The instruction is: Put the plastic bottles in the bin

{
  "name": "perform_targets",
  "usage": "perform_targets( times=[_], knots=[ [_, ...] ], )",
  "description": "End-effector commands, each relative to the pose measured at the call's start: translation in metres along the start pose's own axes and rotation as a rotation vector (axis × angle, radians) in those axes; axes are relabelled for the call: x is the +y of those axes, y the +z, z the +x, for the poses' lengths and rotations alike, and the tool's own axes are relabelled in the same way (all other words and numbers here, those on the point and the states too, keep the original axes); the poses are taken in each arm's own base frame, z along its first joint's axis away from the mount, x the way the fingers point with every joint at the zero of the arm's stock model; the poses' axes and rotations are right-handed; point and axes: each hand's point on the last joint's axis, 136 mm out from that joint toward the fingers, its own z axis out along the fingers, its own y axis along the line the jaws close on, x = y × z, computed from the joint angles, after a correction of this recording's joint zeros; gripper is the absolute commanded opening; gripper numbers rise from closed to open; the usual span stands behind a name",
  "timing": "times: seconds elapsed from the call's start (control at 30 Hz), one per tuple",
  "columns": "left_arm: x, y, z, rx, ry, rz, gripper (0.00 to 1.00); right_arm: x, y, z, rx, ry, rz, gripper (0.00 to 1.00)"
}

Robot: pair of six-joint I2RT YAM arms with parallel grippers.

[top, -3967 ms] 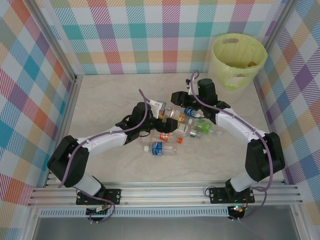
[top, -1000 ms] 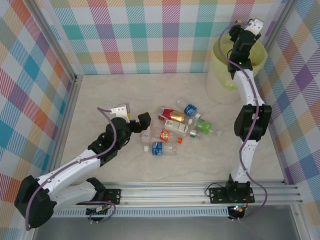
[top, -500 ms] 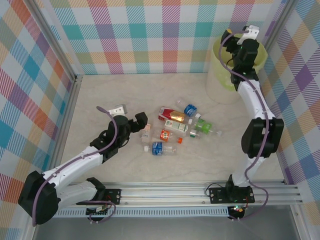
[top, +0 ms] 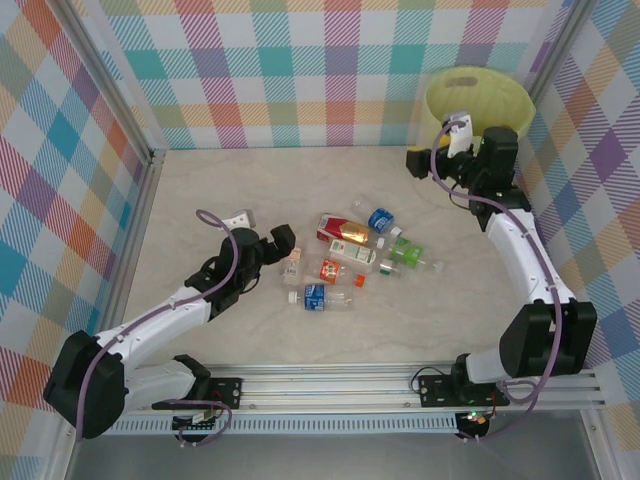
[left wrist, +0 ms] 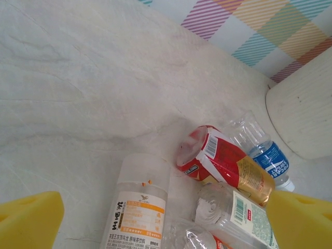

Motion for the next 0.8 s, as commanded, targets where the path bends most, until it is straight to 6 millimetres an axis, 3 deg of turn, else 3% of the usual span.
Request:
perform_targets(
  times=[0.0, 0.2, 0.3, 0.47, 0.77],
  knots=[
    [-0.007, 0.005, -0.005, -0.003, -0.022, 0.03, 1.0, 0.022, 0.001, 0.035, 0.119, -0.032, -0.116, 0.88],
    [-0.009, 0.007, -0.003, 0.008, -0.037, 0.033, 1.0, 0.034, 0.027, 0.079, 0.292, -0.075, -0.221, 0.94],
    [-0.006, 0.007, -0.003, 0.006, -0.042, 0.027, 1.0, 0.029, 0.047, 0.104, 0.397, -0.128, -0.195, 0.94],
    [-0.006, 0.004, -0.006, -0.001, -0.043, 0.022, 1.0, 0.021, 0.073, 0.13, 0.508, -0.145, -0.188, 0.94],
    [-0.003, 0.002, -0.008, -0.007, -0.048, 0.013, 1.0, 0.028, 0.107, 0.184, 0.713, -0.136, -0.289, 0.9]
  ],
)
